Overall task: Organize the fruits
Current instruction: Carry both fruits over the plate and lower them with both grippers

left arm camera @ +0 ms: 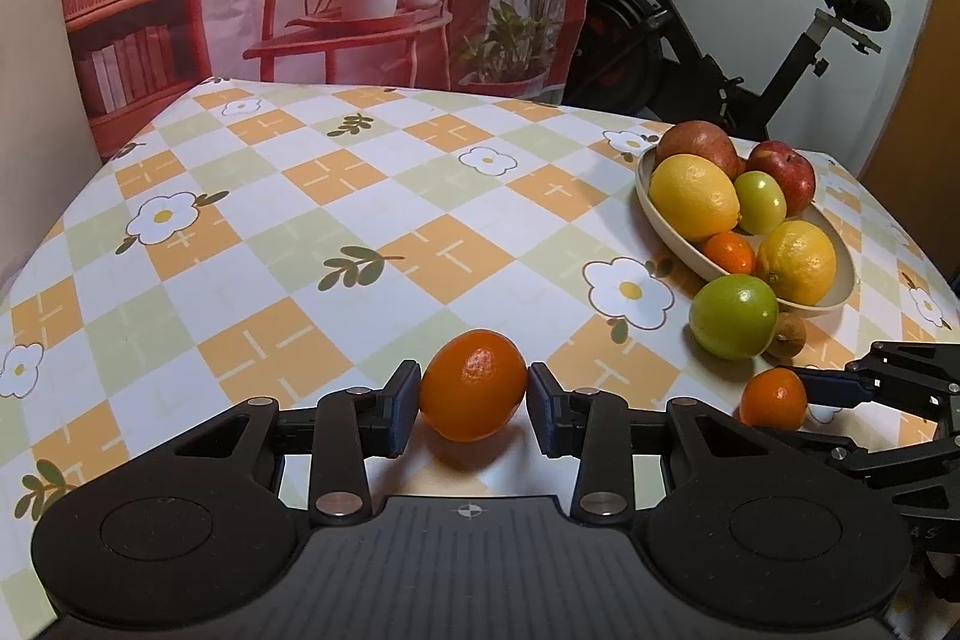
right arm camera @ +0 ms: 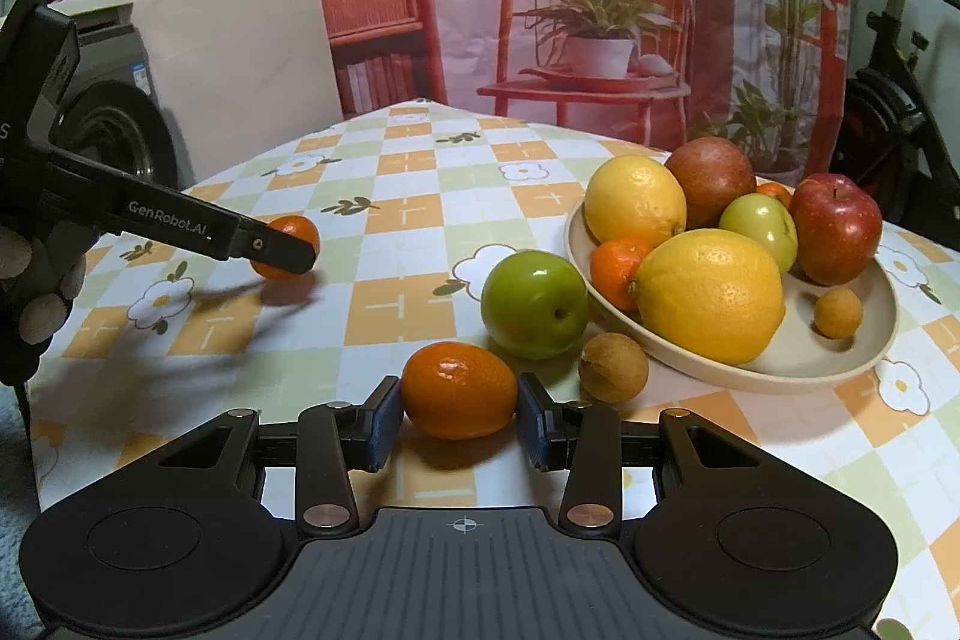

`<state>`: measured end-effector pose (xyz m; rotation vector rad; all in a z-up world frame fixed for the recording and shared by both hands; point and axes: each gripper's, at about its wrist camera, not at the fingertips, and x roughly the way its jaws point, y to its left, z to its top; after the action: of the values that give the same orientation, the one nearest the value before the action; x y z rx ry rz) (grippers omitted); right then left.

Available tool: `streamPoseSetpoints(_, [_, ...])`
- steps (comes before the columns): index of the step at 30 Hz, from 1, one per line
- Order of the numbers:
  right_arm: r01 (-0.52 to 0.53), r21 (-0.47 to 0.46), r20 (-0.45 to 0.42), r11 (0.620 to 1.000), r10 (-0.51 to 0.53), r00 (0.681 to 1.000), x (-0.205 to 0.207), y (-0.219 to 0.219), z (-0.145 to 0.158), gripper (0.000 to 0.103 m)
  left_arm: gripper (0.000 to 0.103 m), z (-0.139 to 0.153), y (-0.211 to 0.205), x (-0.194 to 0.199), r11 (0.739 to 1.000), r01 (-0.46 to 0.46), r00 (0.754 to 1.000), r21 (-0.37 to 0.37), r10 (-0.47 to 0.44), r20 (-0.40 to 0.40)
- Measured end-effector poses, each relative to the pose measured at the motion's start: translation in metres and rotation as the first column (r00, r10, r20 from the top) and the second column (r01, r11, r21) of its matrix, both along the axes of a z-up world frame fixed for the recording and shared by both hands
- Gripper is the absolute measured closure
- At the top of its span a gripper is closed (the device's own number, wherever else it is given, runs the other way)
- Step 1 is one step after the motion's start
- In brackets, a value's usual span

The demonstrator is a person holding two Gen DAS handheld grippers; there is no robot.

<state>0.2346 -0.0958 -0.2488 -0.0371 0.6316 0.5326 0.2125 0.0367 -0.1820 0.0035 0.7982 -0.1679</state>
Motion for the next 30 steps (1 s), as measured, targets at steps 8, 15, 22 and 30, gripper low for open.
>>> streamPoseSetpoints(8, [0.019, 0.031, 0.023, 0.999, -0.02, 1.0, -0.006, -0.009, 0.005, 0.065, 0.062, 0.011, -0.016, -0.006, 0.999, 0.043, 0.999, 0.012, -0.043, 0.02])
streamPoseSetpoints(15, [0.045, 0.08, 0.032, 0.996, -0.048, 0.998, -0.009, -0.033, 0.021, 0.065, 0.062, 0.032, -0.042, -0.005, 0.993, 0.114, 0.992, 0.015, -0.114, 0.06])
streamPoseSetpoints(22, [0.112, 0.094, 0.094, 0.989, -0.121, 0.988, 0.001, -0.07, 0.047, 0.065, 0.062, 0.058, -0.079, 0.016, 0.98, 0.196, 0.974, 0.02, -0.197, 0.114])
streamPoseSetpoints(30, [0.212, 0.058, 0.173, 0.975, -0.219, 0.96, 0.024, -0.111, 0.073, 0.065, 0.062, 0.083, -0.122, 0.042, 0.964, 0.264, 0.947, 0.023, -0.264, 0.185])
